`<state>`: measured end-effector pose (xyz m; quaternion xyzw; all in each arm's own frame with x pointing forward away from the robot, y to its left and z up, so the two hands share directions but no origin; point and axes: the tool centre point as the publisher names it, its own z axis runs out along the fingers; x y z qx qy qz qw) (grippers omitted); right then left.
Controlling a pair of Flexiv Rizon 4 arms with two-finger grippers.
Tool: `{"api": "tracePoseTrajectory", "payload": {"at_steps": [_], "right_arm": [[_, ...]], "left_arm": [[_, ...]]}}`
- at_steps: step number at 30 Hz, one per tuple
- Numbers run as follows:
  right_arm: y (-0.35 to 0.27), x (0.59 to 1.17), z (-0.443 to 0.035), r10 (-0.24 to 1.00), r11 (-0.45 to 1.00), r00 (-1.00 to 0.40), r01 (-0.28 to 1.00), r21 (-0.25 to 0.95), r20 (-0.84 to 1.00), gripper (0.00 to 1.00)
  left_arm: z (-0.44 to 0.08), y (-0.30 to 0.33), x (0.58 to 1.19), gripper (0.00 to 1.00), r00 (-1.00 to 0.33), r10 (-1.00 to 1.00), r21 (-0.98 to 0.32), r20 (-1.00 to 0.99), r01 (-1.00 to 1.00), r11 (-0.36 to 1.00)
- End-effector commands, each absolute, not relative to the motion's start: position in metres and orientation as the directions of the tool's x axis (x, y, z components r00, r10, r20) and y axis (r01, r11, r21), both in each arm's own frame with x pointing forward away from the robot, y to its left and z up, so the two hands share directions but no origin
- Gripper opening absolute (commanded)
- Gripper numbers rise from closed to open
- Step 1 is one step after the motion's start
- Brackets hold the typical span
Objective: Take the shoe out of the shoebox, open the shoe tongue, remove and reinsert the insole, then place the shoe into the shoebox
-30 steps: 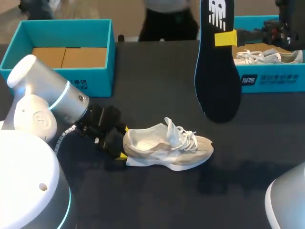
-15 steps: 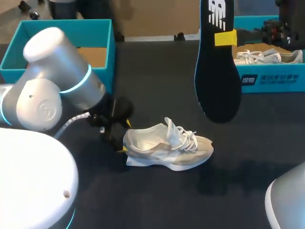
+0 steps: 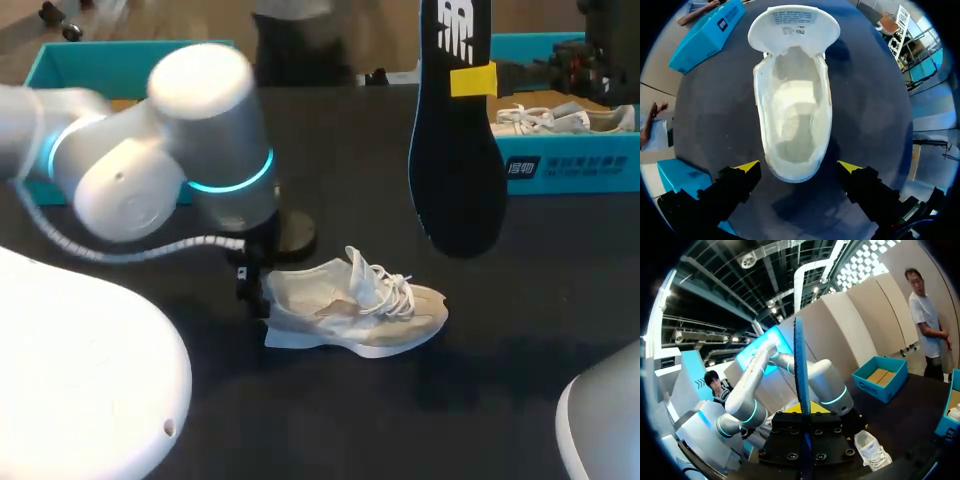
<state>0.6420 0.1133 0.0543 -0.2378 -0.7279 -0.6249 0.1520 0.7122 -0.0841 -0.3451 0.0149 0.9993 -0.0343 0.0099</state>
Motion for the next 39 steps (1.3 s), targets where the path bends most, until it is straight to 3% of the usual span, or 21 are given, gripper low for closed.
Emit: {"api": "tracePoseTrajectory", "payload": {"at_steps": [1, 24, 39], "right_arm": [[0.116, 0.644, 0.054, 0.156, 0.109, -0.84, 0.537, 0.836, 0.519, 0.0], [0.116, 0.644, 0.054, 0.156, 0.109, -0.84, 0.537, 0.836, 0.519, 0.0], [0.116, 0.644, 0.054, 0.156, 0.109, -0.84, 0.537, 0.836, 0.519, 0.0]], "left_arm": [[-0.344, -0.094, 0.713, 1.0, -0.999, 0.038, 0.138, -0.022, 0.035, 0.99], [-0.319, -0.11, 0.715, 1.0, -0.995, 0.051, 0.088, -0.083, 0.044, 0.995], [-0.332, -0.157, 0.754, 1.0, -0.994, 0.066, -0.068, -0.084, 0.072, 0.995]]}}
